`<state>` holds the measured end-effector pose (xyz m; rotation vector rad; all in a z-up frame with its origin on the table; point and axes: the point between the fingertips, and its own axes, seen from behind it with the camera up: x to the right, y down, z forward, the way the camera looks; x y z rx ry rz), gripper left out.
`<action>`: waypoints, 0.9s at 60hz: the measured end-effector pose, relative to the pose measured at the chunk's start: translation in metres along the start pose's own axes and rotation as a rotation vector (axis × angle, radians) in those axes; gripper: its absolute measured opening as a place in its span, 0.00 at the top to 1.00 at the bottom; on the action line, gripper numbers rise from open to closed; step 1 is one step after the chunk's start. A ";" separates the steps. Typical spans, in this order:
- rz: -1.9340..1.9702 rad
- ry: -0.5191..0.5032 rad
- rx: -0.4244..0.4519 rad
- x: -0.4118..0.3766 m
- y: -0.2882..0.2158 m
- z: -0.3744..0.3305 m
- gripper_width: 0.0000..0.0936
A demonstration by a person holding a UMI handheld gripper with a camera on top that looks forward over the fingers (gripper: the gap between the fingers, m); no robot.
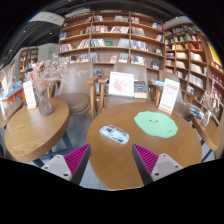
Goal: Arrange mouse
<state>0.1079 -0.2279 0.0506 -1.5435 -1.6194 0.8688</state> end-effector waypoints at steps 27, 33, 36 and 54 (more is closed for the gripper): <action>0.010 0.041 -0.040 0.047 0.015 0.053 0.09; 0.022 0.042 -0.060 0.047 0.010 0.062 0.09; 0.023 0.042 -0.063 0.049 0.014 0.073 0.09; 0.015 0.025 -0.095 0.045 0.005 0.117 0.09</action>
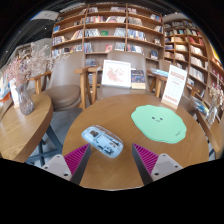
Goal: Arrange mouse
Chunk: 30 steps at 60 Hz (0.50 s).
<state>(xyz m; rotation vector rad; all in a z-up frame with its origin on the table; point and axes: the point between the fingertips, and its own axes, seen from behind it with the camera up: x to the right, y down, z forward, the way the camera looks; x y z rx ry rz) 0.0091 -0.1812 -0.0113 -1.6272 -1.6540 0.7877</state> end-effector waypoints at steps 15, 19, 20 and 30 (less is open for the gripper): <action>0.053 -0.004 -0.018 0.001 -0.016 0.024 0.09; 0.061 0.001 -0.019 0.004 -0.020 0.031 0.09; 0.060 0.002 -0.018 0.005 -0.021 0.033 0.09; 0.062 0.003 -0.018 0.005 -0.029 0.043 0.10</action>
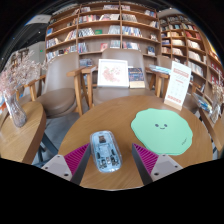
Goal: Arrange mouse
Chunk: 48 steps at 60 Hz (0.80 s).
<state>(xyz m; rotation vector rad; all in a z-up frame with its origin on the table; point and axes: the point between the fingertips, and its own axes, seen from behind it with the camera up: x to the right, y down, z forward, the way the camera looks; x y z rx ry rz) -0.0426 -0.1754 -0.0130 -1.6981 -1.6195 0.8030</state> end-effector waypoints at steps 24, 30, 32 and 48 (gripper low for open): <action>-0.039 -0.001 -0.028 0.002 -0.008 0.004 0.57; -0.014 -0.019 0.020 0.011 -0.036 -0.019 0.57; -0.007 -0.013 0.049 0.021 -0.051 -0.026 0.57; 0.055 0.073 0.118 0.130 -0.112 -0.022 0.57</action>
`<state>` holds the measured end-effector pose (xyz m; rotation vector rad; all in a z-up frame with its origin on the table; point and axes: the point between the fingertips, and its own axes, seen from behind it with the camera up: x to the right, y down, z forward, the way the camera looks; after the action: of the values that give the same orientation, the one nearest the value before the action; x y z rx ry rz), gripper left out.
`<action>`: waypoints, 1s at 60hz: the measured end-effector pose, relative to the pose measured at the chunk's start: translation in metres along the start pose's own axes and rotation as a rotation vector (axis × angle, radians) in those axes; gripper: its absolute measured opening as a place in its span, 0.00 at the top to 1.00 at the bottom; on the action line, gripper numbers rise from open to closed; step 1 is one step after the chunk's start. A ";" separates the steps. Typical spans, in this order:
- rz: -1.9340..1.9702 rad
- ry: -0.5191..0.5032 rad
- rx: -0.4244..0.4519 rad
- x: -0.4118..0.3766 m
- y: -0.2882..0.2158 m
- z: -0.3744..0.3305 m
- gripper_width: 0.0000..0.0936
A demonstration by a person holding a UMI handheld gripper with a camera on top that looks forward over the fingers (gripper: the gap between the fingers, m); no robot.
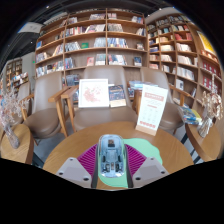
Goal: Arrange mouse
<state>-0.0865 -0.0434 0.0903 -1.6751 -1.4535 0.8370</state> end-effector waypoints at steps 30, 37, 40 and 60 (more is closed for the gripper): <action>0.043 0.044 -0.092 0.078 0.066 0.084 0.48; 0.021 0.055 -0.102 0.079 0.069 0.081 0.42; 0.018 0.055 -0.108 0.077 0.068 0.074 0.27; 0.003 0.051 -0.046 0.071 0.048 -0.104 0.09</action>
<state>0.0361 0.0105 0.1010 -1.7206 -1.4456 0.7622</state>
